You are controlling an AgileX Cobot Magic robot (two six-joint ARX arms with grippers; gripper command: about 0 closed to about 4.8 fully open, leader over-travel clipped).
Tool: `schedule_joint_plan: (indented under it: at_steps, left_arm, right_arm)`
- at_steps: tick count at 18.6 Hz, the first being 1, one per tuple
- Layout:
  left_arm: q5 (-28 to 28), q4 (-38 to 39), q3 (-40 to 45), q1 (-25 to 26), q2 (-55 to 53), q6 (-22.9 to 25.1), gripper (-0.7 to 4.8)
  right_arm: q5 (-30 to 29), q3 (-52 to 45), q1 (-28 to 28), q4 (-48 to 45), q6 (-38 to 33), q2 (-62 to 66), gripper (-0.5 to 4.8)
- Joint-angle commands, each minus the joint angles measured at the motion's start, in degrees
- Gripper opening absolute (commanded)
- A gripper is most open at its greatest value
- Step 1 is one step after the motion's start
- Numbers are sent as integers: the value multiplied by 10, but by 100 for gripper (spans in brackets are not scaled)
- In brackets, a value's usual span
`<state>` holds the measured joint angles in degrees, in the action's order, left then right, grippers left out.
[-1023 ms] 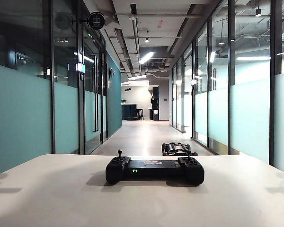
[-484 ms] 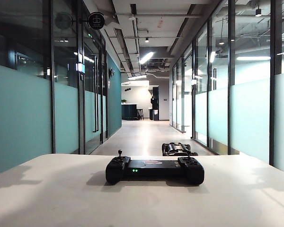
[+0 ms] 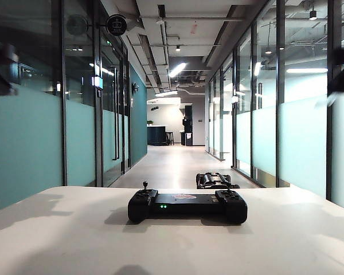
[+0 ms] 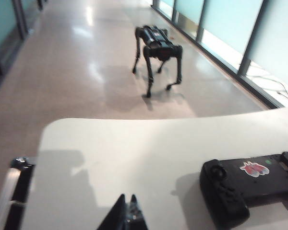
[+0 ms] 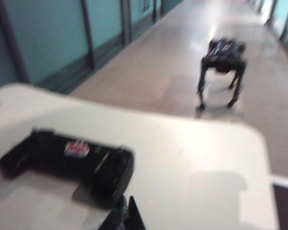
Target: Push the left joystick on the remote control sitting on the white table forward to make the robot dog walk in a straight line until it approaches the door.
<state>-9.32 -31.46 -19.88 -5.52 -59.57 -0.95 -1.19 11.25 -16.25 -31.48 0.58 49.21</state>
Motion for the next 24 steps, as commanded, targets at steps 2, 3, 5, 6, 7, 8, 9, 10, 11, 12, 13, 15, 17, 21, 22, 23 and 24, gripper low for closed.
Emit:
schedule_joint_plan:
  at_steps: [2,3,5,6,7,8,9,10,11,12,13,15,17,21,22,23,24]
  left_arm:
    - [-30,-17,-39,-18,-71,0,-6]
    - [-37,-18,-49,-20,-86,1,-6]
    - [-73,-19,-80,-20,-127,0,-6]
    - [-89,-19,-98,-20,-151,0,-6]
    - [-91,-19,-109,-20,-167,0,-6]
    - [-96,-21,-120,-23,-184,1,-6]
    - [-96,-21,-128,-28,-196,1,-6]
    - [-96,-21,-135,-31,-208,1,-6]
    - [-96,-24,-138,-37,-216,2,-6]
    - [-96,-30,-137,-44,-221,3,-6]
    - [-96,-32,-138,-47,-224,5,-6]
    - [-96,-37,-138,-58,-233,5,-6]
    - [-97,-46,-139,-66,-247,5,-6]
    - [-107,-59,-153,-80,-292,5,-6]
    - [-114,-59,-162,-82,-308,5,-6]
    - [-119,-59,-172,-83,-320,5,-6]
    - [-127,-59,-179,-83,-327,5,-6]
  right_arm:
    - [2,3,-16,-70,-2,78,-6]
    - [1,3,-17,-83,-2,97,-6]
    - [1,3,-17,-122,-6,146,-6]
    - [2,3,-17,-145,-8,174,-6]
    - [1,4,-18,-162,-8,196,-6]
    - [2,7,-20,-175,-8,219,-6]
    - [1,13,-23,-181,-9,239,-6]
    - [1,19,-25,-181,-10,254,-6]
    - [1,28,-29,-181,-10,271,-6]
    - [1,36,-33,-182,-10,284,-6]
    - [0,41,-35,-183,-10,293,-6]
    - [1,55,-38,-185,-10,318,-6]
    - [0,68,-39,-185,-10,339,-6]
    - [1,103,-56,-185,-12,397,-6]
    - [2,115,-59,-185,-26,418,-6]
    - [2,127,-63,-185,-37,435,-6]
    - [2,132,-64,-185,-40,444,-6]
